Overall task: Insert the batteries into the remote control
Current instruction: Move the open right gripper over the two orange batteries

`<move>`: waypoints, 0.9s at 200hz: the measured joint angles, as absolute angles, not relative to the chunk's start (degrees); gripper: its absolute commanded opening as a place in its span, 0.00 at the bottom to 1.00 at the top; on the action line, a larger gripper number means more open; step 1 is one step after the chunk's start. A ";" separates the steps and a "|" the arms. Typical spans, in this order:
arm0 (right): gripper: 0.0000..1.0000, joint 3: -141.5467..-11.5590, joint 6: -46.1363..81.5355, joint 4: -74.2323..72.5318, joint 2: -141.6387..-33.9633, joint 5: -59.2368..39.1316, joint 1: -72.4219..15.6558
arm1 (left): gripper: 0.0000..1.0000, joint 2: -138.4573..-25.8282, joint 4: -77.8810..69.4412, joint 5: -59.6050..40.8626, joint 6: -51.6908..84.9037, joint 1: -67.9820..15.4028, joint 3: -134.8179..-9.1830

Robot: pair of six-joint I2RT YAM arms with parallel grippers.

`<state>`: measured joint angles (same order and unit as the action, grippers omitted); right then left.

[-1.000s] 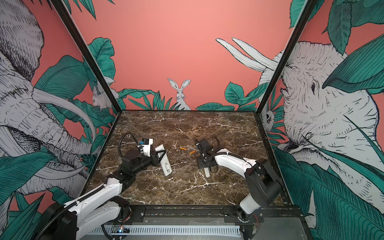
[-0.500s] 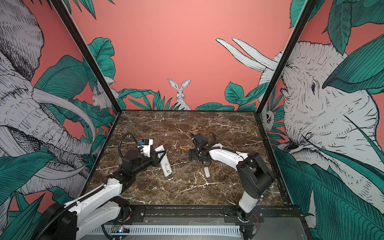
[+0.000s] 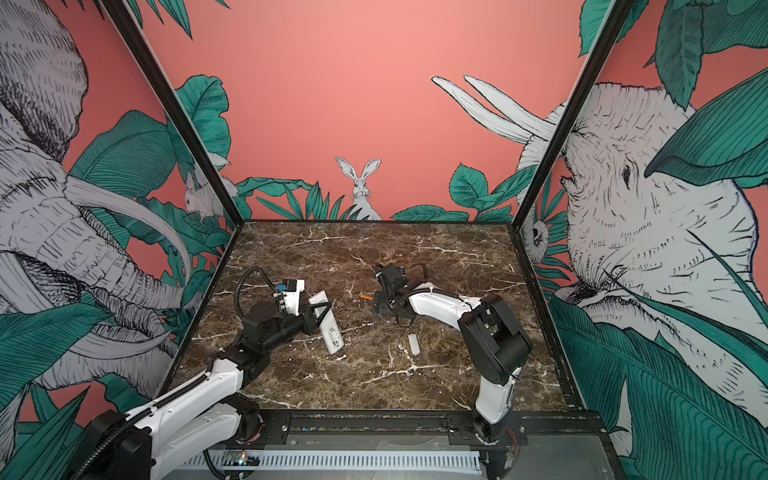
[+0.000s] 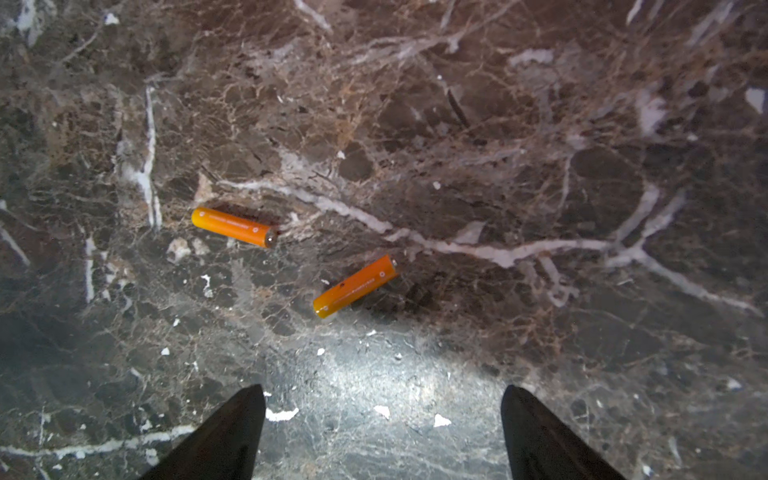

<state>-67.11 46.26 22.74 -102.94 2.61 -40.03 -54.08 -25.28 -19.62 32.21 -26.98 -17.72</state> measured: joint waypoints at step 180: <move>0.79 -77.19 46.85 24.49 -110.26 8.60 -41.25 | 0.00 -53.21 -25.67 -19.46 32.99 -26.98 -17.10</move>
